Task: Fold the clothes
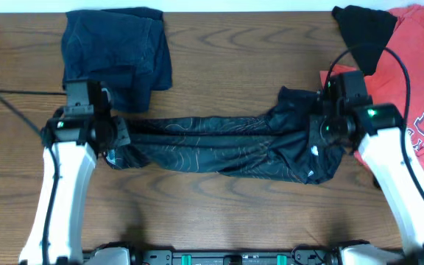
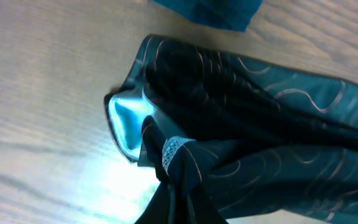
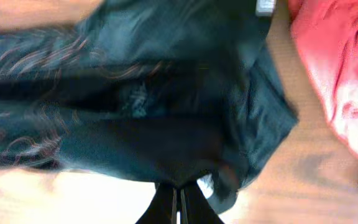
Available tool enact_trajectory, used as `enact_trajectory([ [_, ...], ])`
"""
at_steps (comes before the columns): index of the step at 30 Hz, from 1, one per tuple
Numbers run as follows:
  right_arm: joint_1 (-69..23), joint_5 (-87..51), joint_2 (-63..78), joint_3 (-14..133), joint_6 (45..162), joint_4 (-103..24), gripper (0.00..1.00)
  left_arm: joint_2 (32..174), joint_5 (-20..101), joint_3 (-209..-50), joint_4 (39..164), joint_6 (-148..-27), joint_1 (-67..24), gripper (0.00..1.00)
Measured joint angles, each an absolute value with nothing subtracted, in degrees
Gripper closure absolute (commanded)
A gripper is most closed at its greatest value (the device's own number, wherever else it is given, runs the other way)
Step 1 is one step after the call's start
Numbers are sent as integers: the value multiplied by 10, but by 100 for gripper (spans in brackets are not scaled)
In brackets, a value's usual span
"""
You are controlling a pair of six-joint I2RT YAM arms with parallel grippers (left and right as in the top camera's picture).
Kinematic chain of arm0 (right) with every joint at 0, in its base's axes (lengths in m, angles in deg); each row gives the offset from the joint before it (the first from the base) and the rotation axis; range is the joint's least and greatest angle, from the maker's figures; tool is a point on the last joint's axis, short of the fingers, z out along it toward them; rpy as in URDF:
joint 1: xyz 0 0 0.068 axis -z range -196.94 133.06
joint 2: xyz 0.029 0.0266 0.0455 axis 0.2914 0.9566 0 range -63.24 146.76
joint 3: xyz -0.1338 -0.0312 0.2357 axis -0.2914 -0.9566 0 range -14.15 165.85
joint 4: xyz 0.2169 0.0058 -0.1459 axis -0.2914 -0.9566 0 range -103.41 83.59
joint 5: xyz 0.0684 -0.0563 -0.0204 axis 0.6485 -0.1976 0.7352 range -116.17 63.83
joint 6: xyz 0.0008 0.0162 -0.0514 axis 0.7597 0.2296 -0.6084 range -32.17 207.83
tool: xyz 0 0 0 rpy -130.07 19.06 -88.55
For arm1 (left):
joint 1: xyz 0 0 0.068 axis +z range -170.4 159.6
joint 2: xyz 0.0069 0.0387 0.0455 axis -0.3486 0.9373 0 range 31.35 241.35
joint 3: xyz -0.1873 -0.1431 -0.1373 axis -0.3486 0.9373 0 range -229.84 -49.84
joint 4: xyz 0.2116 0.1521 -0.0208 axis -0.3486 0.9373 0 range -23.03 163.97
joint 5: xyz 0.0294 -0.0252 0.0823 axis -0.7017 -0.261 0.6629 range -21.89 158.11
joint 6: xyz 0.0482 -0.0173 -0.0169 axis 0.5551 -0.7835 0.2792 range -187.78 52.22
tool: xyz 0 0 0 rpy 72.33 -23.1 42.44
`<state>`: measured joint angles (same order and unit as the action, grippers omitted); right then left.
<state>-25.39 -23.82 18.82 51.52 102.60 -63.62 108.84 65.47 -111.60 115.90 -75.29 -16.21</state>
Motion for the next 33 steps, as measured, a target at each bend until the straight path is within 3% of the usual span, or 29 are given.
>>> enact_trajectory([
  [7,-208,-206,279,515,986,-559,98,1172,655,-1116,1103,-753,-162,94],
  [9,-202,-192,302,515,975,-547,75,1194,655,-1116,1091,-753,-162,88],
  [11,-202,-180,322,515,964,-540,42,1213,655,-1116,1077,-752,-162,64],
  [12,-202,-175,329,515,957,-537,32,1219,655,-1116,1073,-751,-162,52],
  [13,-202,-169,336,515,955,-536,28,1225,655,-1116,1069,-751,-162,38],
  [19,-202,-149,344,515,943,-527,17,1233,655,-1116,1056,-750,-162,12],
  [23,-202,-138,339,520,942,-542,12,1231,655,-1116,1057,-752,-162,0],
  [33,-202,-128,236,547,936,-563,1,1219,589,-1116,1070,-632,-147,2],
])
